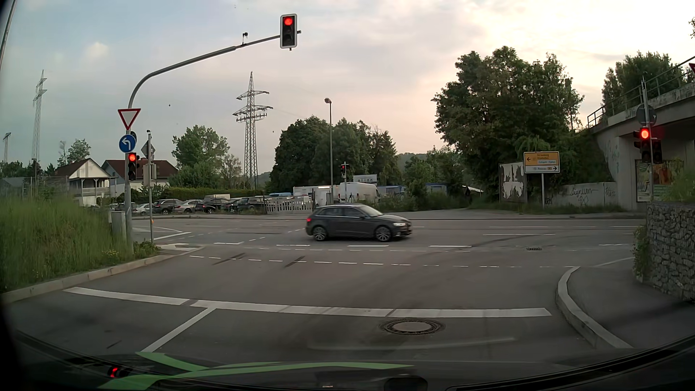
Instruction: Follow the waypoints while adhering to traffic rules and regulations
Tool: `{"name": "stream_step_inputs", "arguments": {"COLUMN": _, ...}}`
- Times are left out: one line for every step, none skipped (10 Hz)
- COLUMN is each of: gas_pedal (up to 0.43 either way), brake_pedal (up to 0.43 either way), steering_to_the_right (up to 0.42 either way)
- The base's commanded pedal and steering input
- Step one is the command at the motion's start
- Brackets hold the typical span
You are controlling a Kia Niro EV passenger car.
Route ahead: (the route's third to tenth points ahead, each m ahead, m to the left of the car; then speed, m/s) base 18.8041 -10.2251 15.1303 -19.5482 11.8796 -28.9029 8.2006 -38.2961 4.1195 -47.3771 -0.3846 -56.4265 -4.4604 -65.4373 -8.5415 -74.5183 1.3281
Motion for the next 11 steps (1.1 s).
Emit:
{"name": "stream_step_inputs", "arguments": {"gas_pedal": 0.000, "brake_pedal": 0.110, "steering_to_the_right": 0.048}}
{"name": "stream_step_inputs", "arguments": {"gas_pedal": 0.000, "brake_pedal": 0.116, "steering_to_the_right": 0.054}}
{"name": "stream_step_inputs", "arguments": {"gas_pedal": 0.000, "brake_pedal": 0.116, "steering_to_the_right": 0.061}}
{"name": "stream_step_inputs", "arguments": {"gas_pedal": 0.000, "brake_pedal": 0.122, "steering_to_the_right": 0.064}}
{"name": "stream_step_inputs", "arguments": {"gas_pedal": 0.000, "brake_pedal": 0.140, "steering_to_the_right": 0.067}}
{"name": "stream_step_inputs", "arguments": {"gas_pedal": 0.000, "brake_pedal": 0.159, "steering_to_the_right": 0.068}}
{"name": "stream_step_inputs", "arguments": {"gas_pedal": 0.000, "brake_pedal": 0.159, "steering_to_the_right": 0.068}}
{"name": "stream_step_inputs", "arguments": {"gas_pedal": 0.000, "brake_pedal": 0.165, "steering_to_the_right": 0.068}}
{"name": "stream_step_inputs", "arguments": {"gas_pedal": 0.000, "brake_pedal": 0.159, "steering_to_the_right": 0.068}}
{"name": "stream_step_inputs", "arguments": {"gas_pedal": 0.000, "brake_pedal": 0.159, "steering_to_the_right": 0.068}}
{"name": "stream_step_inputs", "arguments": {"gas_pedal": 0.000, "brake_pedal": 0.159, "steering_to_the_right": 0.068}}
